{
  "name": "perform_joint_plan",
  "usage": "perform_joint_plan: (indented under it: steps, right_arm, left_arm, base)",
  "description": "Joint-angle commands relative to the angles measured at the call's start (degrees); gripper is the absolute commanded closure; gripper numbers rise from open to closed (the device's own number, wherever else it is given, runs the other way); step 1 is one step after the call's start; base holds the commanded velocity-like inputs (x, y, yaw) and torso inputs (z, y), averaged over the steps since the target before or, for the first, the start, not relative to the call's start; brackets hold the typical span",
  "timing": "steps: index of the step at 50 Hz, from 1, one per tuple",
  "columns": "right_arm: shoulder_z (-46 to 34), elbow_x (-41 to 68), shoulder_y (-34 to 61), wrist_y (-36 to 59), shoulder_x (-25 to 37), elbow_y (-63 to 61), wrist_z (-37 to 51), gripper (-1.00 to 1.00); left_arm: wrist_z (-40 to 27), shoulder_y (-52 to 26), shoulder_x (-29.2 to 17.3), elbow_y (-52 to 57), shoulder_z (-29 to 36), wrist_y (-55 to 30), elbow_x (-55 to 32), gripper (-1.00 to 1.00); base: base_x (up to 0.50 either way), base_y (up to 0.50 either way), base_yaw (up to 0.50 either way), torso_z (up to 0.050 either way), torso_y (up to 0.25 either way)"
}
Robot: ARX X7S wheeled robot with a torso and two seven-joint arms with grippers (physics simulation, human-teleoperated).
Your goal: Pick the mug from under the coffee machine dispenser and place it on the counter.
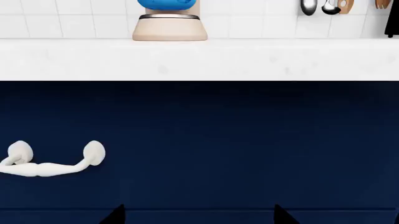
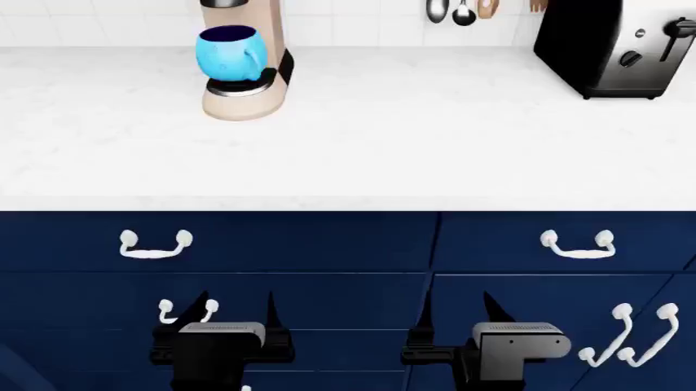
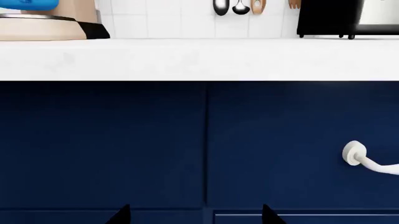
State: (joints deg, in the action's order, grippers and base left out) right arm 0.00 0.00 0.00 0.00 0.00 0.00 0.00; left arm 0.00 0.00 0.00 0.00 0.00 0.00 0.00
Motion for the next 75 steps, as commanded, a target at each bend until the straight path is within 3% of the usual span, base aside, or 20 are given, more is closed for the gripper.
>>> perform_joint_plan:
  steps: [1, 12, 50, 59, 75]
  right_arm:
    - [-1.18, 0.73, -0.23, 0.20, 0.93, -0.23, 1.14, -1.00]
    - [-3.38, 1.93, -1.50, 0.33, 2.75, -1.82, 3.60, -1.00]
    - [-6.69, 4.63, -1.09, -0.43, 5.61, -1.52, 6.98, -1.00]
    - [-7.13, 5.55, -0.95, -0.39, 6.08, -1.49, 7.56, -1.00]
    - [-7.94, 6.66, -0.66, -0.30, 6.81, -1.19, 8.51, -1.00]
  left_arm:
    - [-1.06, 0.04, -0.91, -0.05, 1.19, 0.38, -0.72, -1.00]
    - [-3.20, -0.17, -2.66, -0.34, 3.61, 1.20, -2.17, -1.00]
    - [-6.41, -0.79, -5.42, -0.59, 7.09, 1.25, -5.07, -1.00]
    - [-6.86, -0.90, -5.95, -0.75, 7.71, 1.82, -5.78, -1.00]
    - [-7.87, -1.11, -6.70, -0.92, 8.59, 1.59, -6.77, -1.00]
  base:
    - [0.00, 0.00, 0.00, 0.000, 0.000]
    - [0.00, 0.02, 0.00, 0.000, 0.000]
    - [0.00, 0.49, 0.00, 0.000, 0.000]
    - [0.00, 0.01, 0.00, 0.000, 0.000]
    - [0.00, 0.00, 0.00, 0.049, 0.045]
